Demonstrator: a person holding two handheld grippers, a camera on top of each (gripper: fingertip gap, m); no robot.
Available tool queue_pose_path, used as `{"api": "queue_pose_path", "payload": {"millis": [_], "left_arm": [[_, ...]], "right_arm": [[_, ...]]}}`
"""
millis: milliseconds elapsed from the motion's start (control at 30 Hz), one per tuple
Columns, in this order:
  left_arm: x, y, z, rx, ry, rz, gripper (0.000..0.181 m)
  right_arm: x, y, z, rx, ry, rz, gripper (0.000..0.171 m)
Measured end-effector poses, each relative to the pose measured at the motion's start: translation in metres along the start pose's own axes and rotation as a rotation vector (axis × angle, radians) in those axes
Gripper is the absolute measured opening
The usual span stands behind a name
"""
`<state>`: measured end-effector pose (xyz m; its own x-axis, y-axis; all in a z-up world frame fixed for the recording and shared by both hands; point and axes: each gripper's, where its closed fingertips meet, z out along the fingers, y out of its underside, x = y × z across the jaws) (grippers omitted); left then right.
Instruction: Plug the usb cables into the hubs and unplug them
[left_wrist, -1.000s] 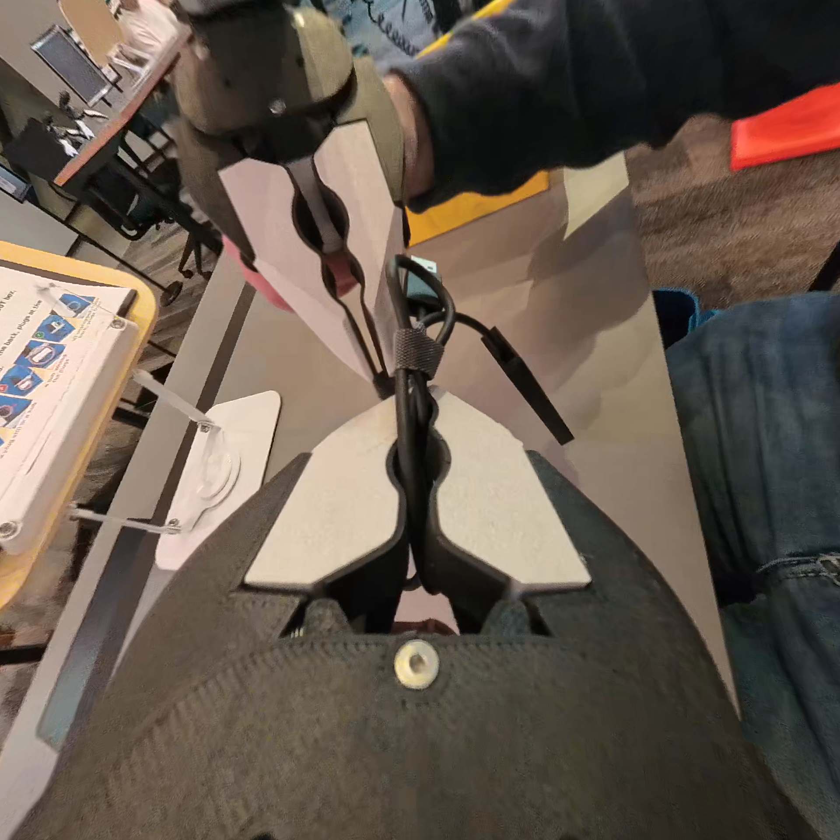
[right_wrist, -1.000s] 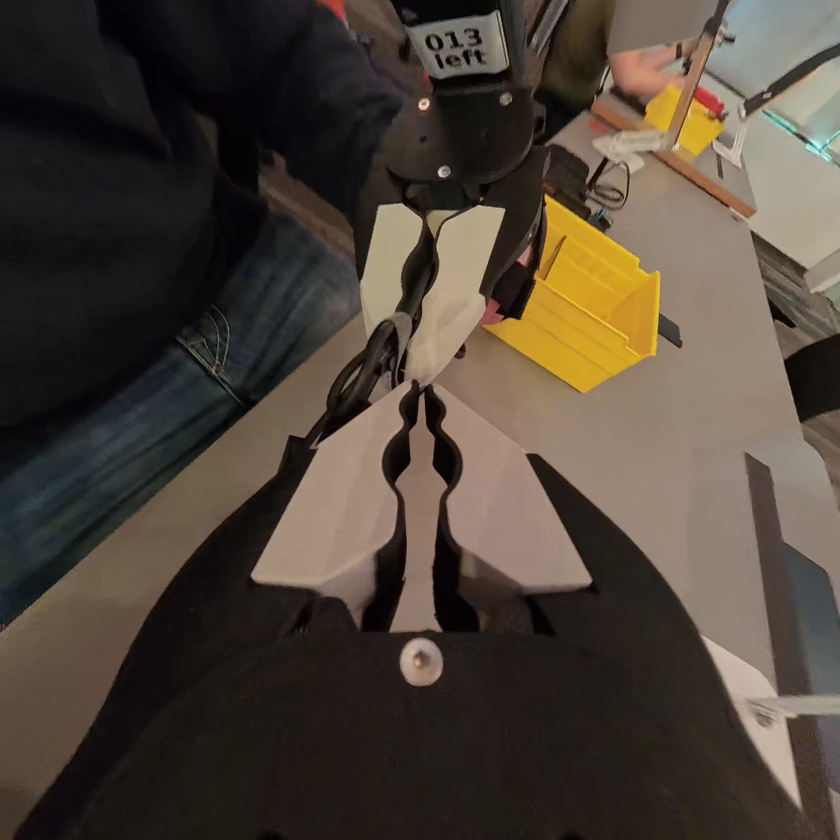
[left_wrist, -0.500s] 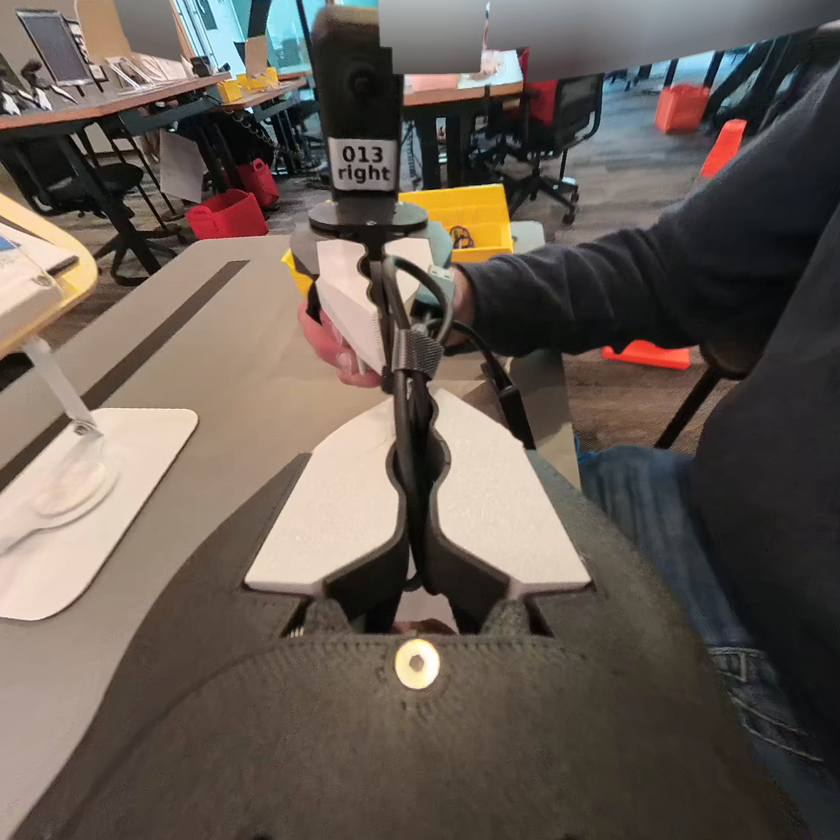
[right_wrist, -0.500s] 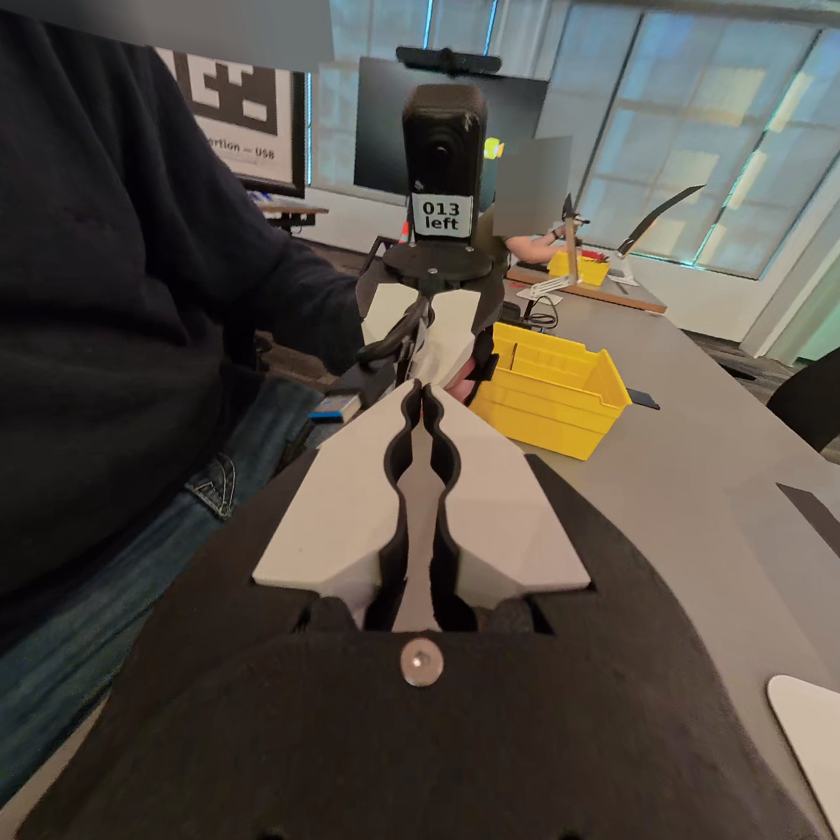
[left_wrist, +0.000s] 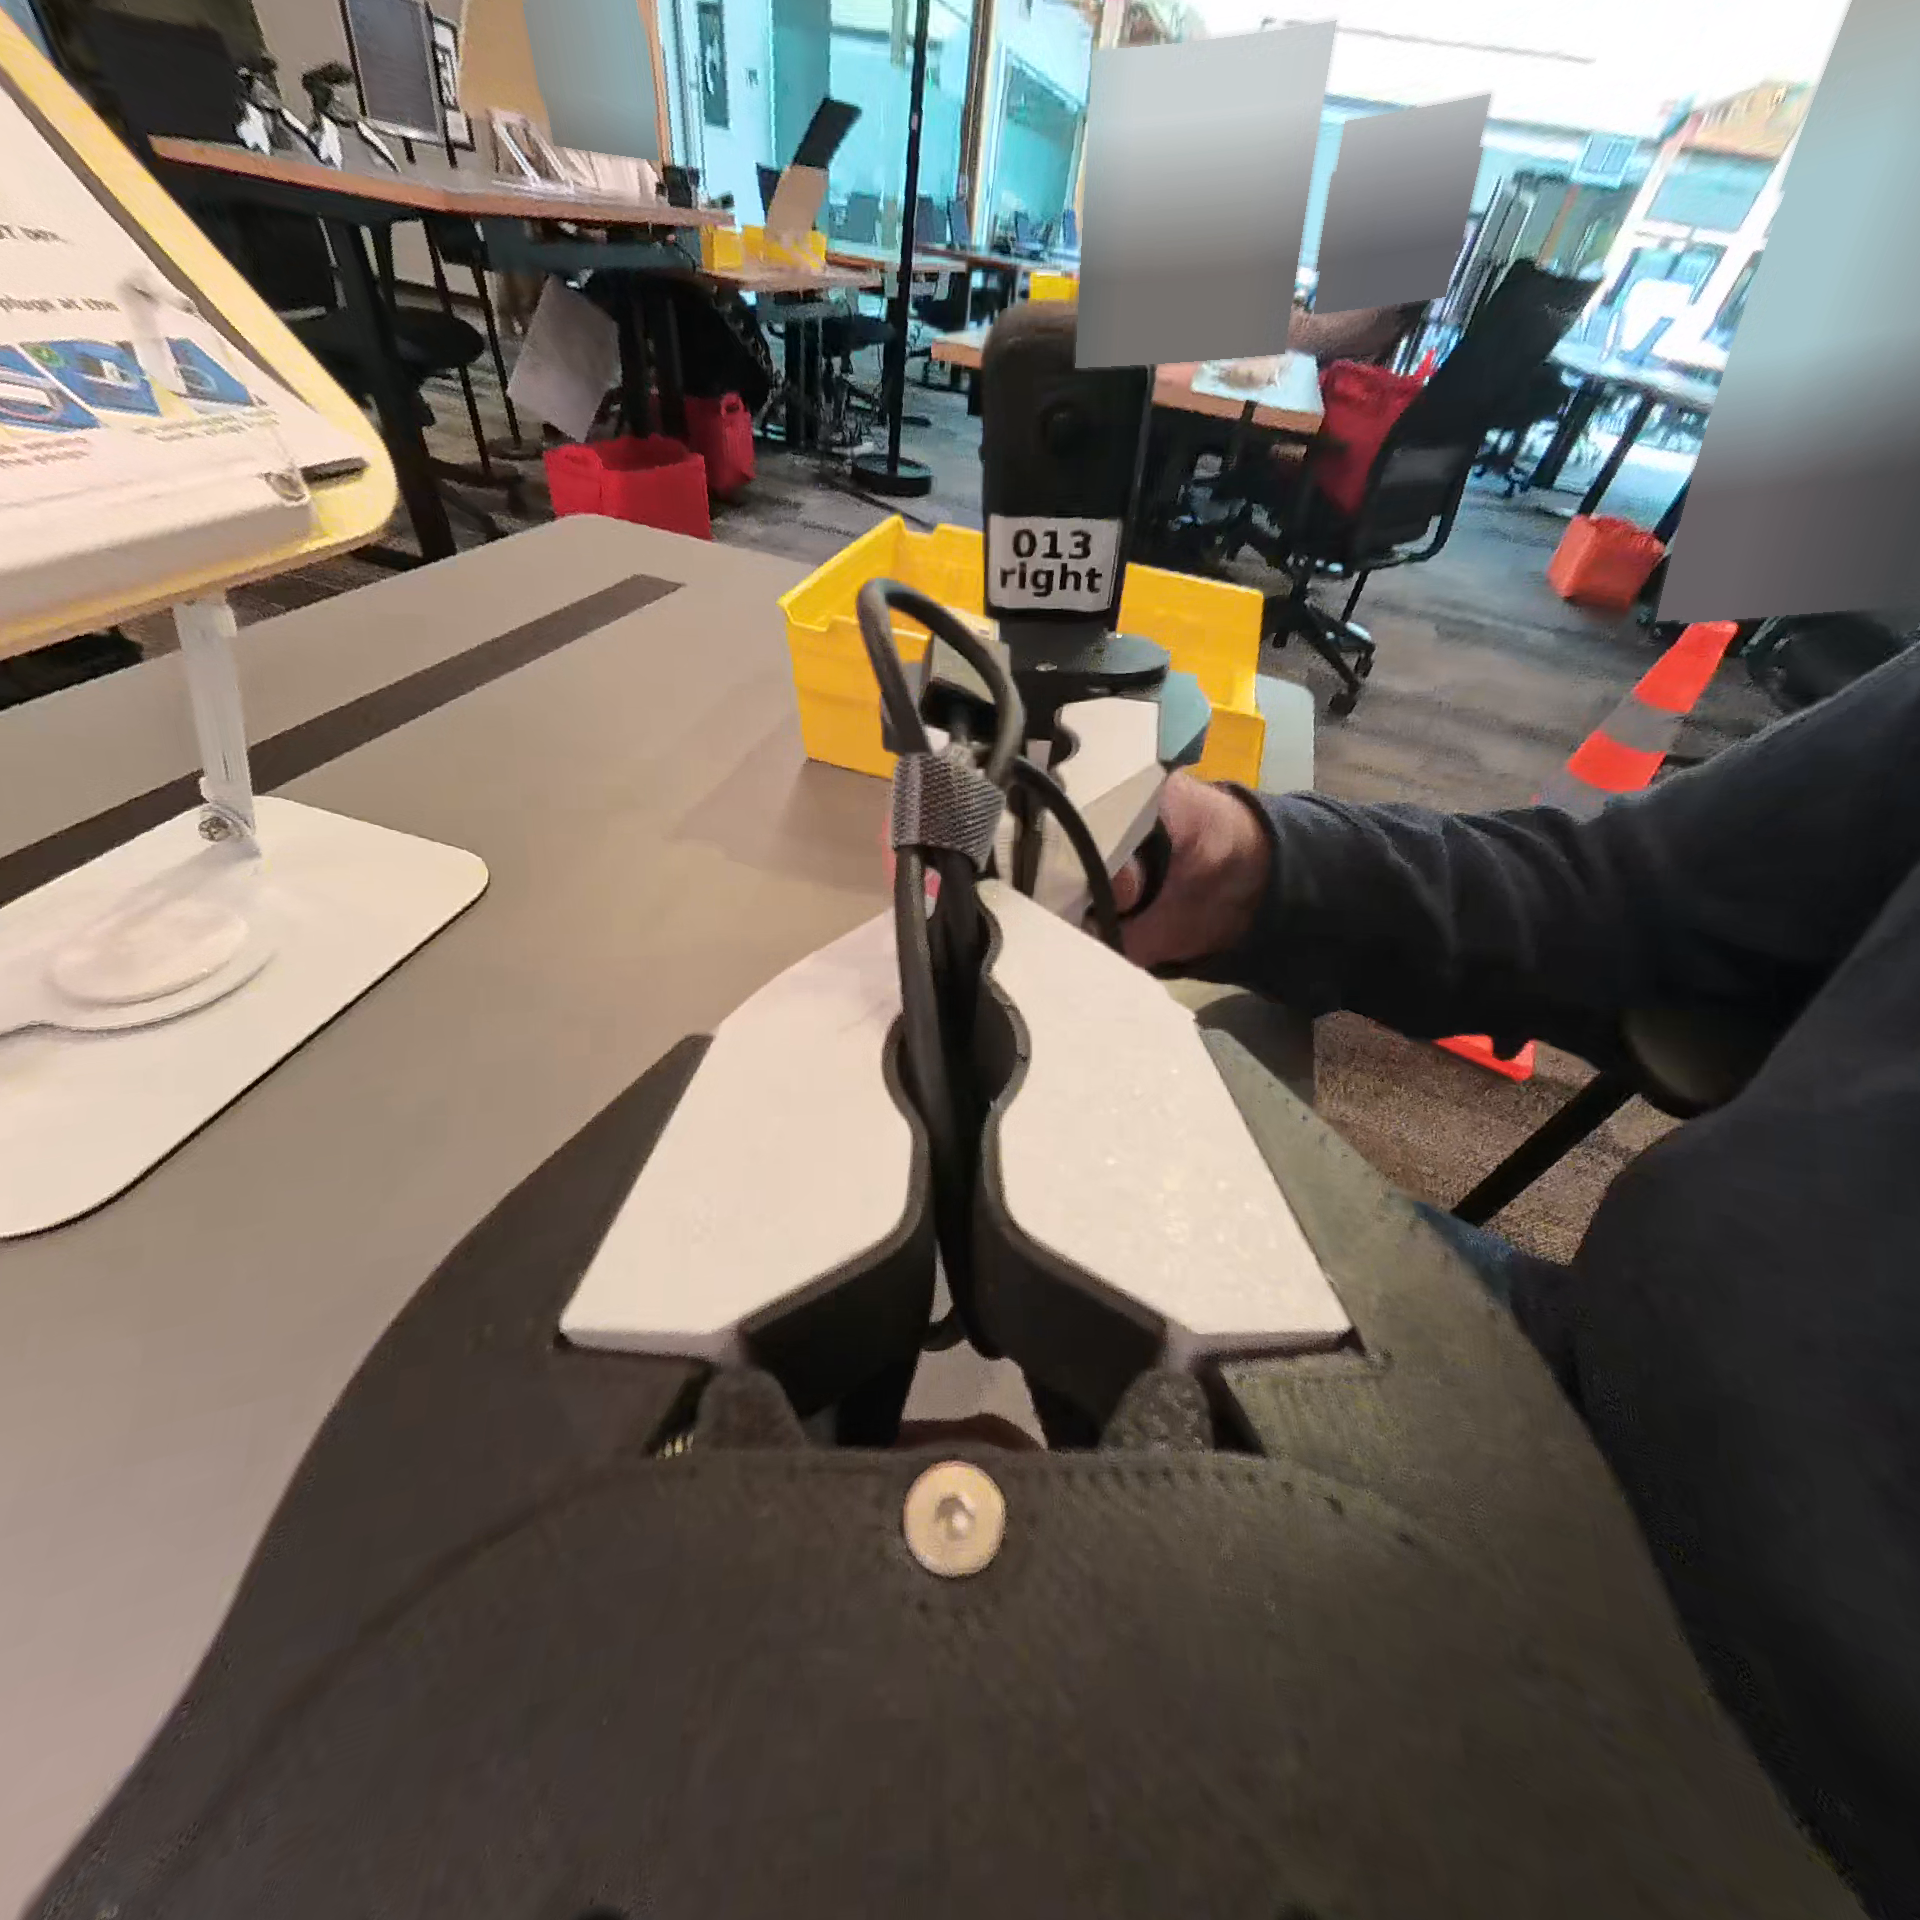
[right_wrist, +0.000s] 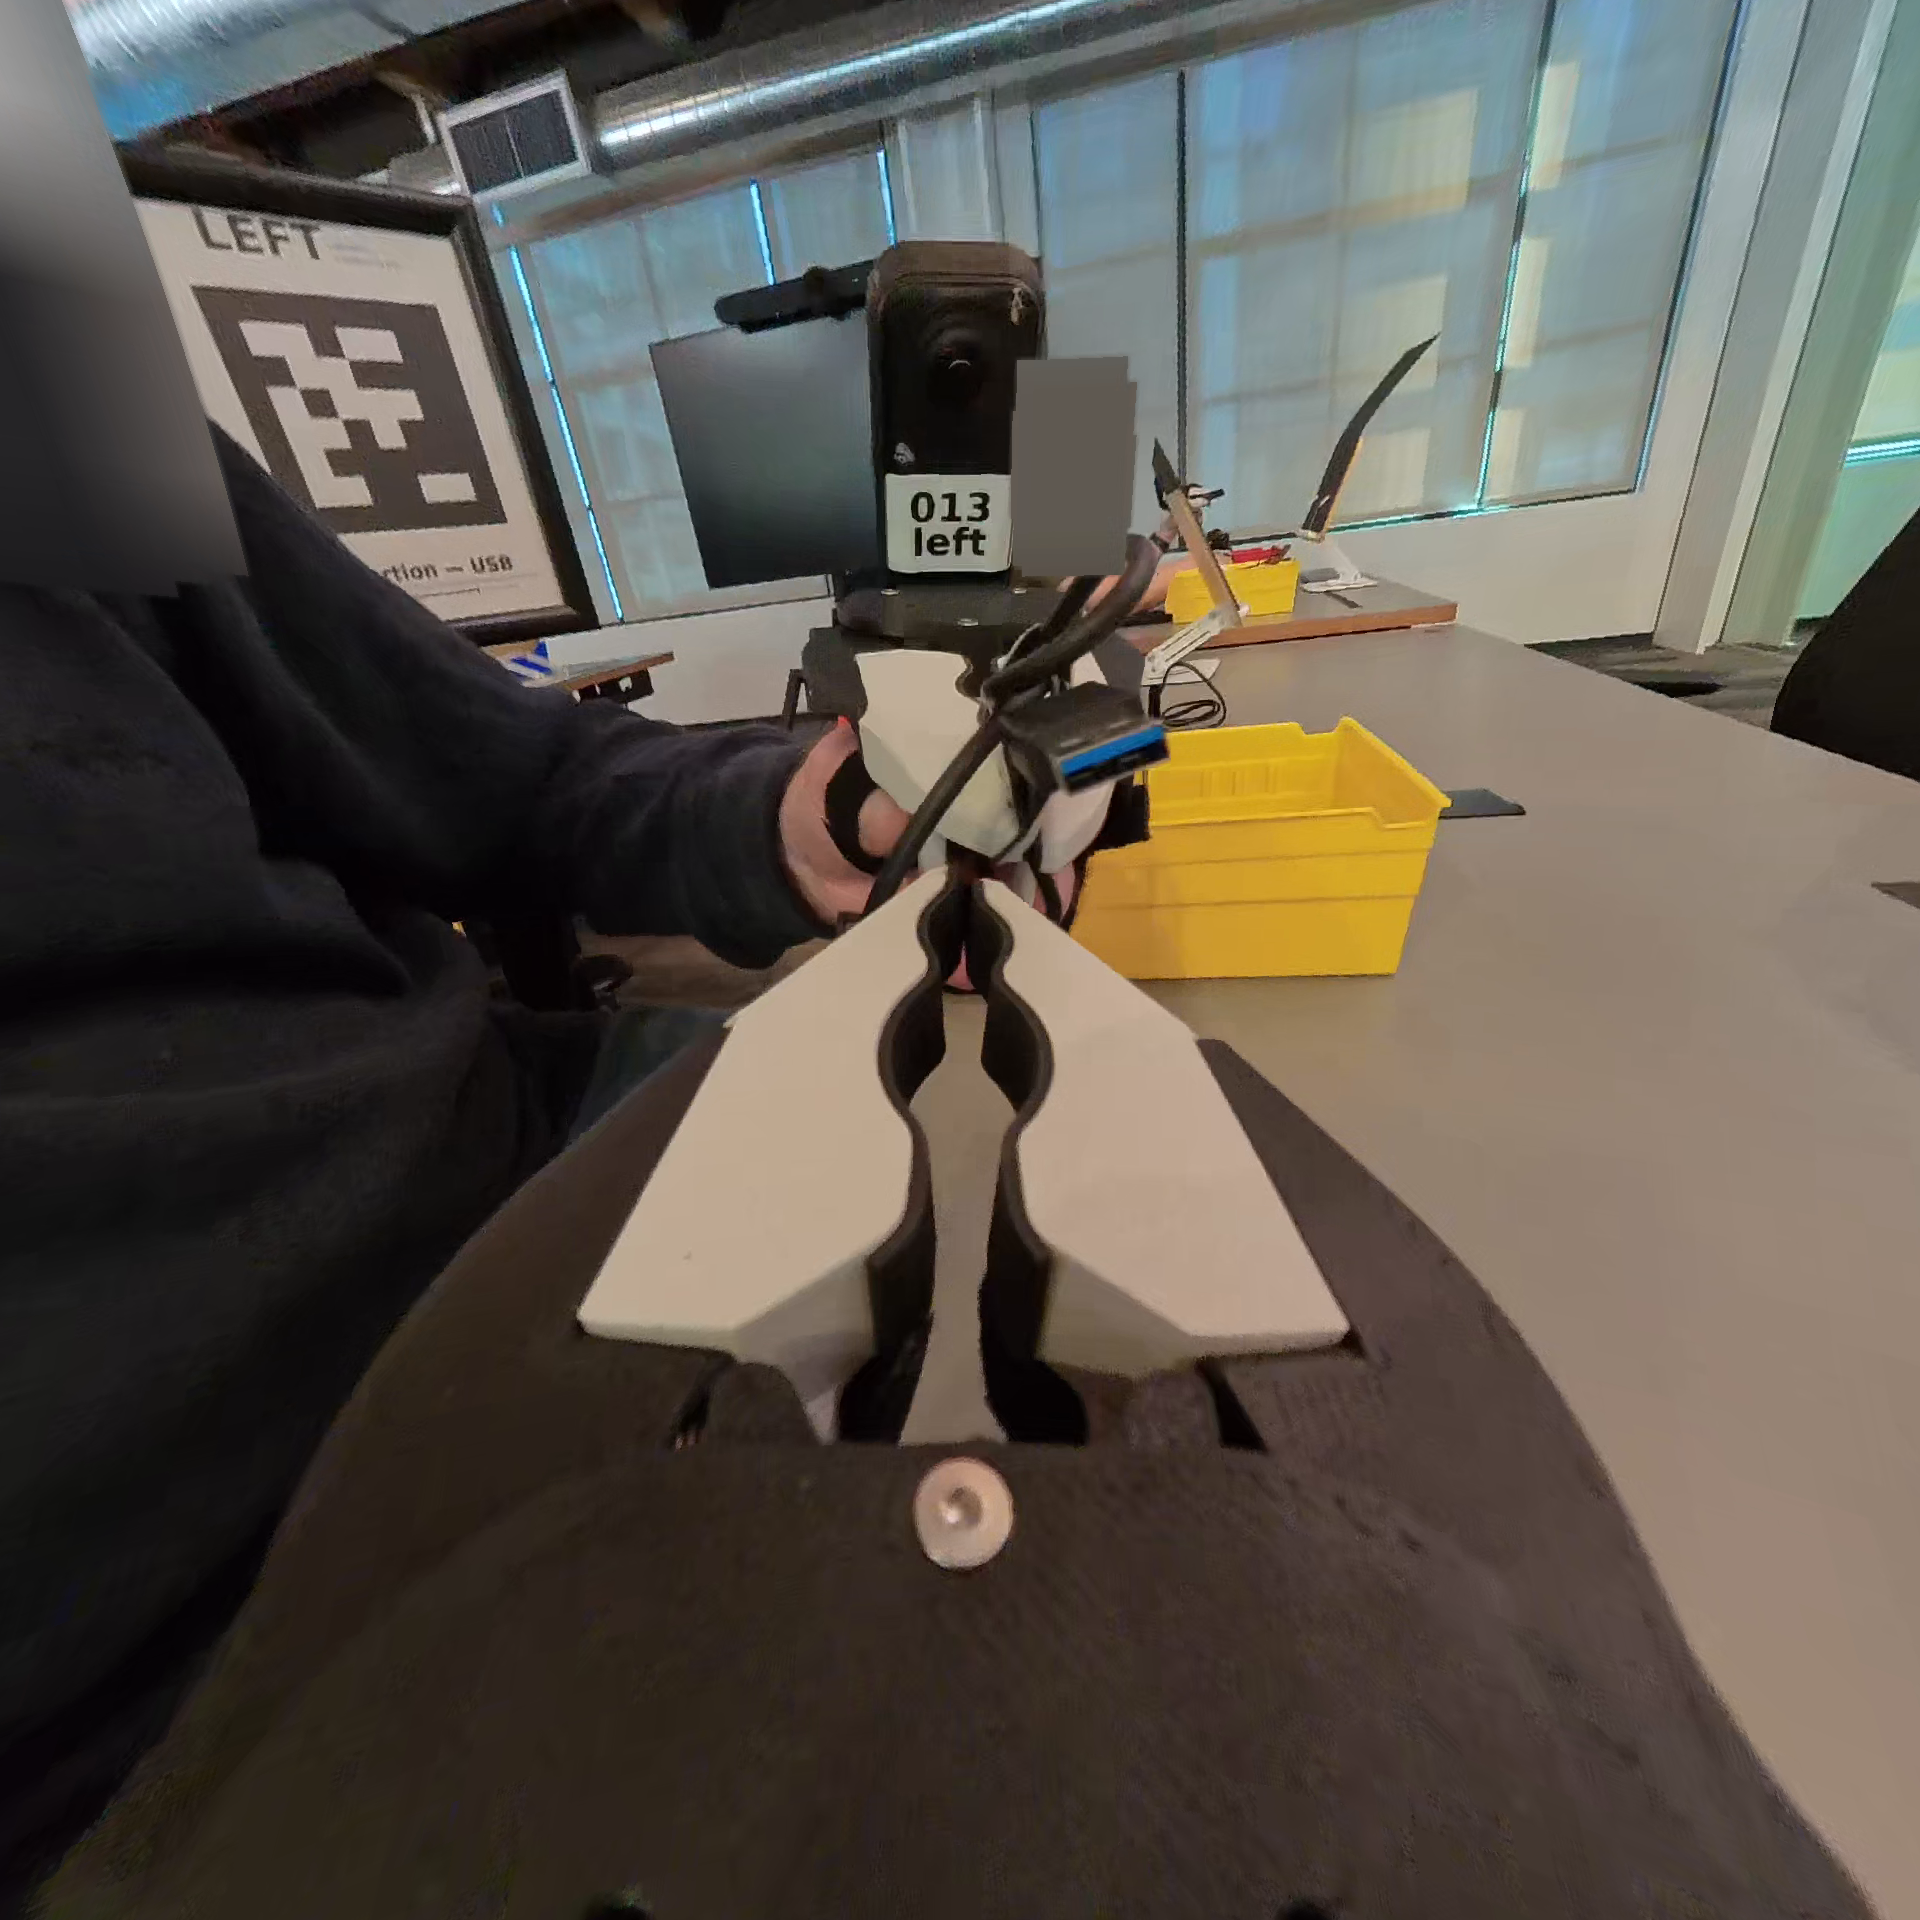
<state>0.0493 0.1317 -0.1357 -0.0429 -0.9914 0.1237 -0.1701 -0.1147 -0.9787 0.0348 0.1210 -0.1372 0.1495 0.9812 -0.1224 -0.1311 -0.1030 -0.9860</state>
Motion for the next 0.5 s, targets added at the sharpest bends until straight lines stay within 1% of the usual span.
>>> {"api": "queue_pose_path", "payload": {"millis": [133, 200, 233, 300, 333, 400, 433, 467, 500], "left_arm": [[-0.006, 0.004, -0.003, -0.012, -0.013, -0.013, 0.0], [-0.006, 0.004, -0.002, -0.016, 0.003, -0.032, 0.0], [-0.006, 0.004, -0.001, -0.019, 0.003, -0.026, 0.0], [-0.005, 0.005, 0.0, -0.034, 0.005, -0.025, 0.0], [-0.007, 0.006, 0.0, -0.042, -0.009, -0.02, 0.0], [-0.011, 0.005, -0.001, -0.051, -0.038, -0.032, 0.0], [-0.013, 0.005, -0.002, -0.054, -0.051, -0.043, 0.0], [-0.016, 0.006, -0.002, -0.068, -0.069, -0.055, 0.0], [-0.018, 0.008, -0.001, -0.086, -0.079, -0.068, 0.0]], "right_arm": [[0.012, 0.004, -0.014, -0.055, 0.068, -0.032, 0.0], [0.014, 0.005, -0.02, -0.107, 0.113, -0.091, 0.002], [0.015, 0.003, -0.022, -0.12, 0.135, -0.112, 0.007], [0.026, 0.003, -0.031, -0.183, 0.232, -0.141, 0.025], [0.037, 0.003, -0.041, -0.224, 0.324, -0.16, 0.025], [0.047, -0.002, -0.063, -0.282, 0.474, -0.225, 0.02], [0.044, -0.008, -0.072, -0.308, 0.531, -0.299, 0.011], [0.036, -0.015, -0.076, -0.321, 0.572, -0.394, 0.008], [0.025, -0.018, -0.073, -0.354, 0.571, -0.468, 0.007]]}}
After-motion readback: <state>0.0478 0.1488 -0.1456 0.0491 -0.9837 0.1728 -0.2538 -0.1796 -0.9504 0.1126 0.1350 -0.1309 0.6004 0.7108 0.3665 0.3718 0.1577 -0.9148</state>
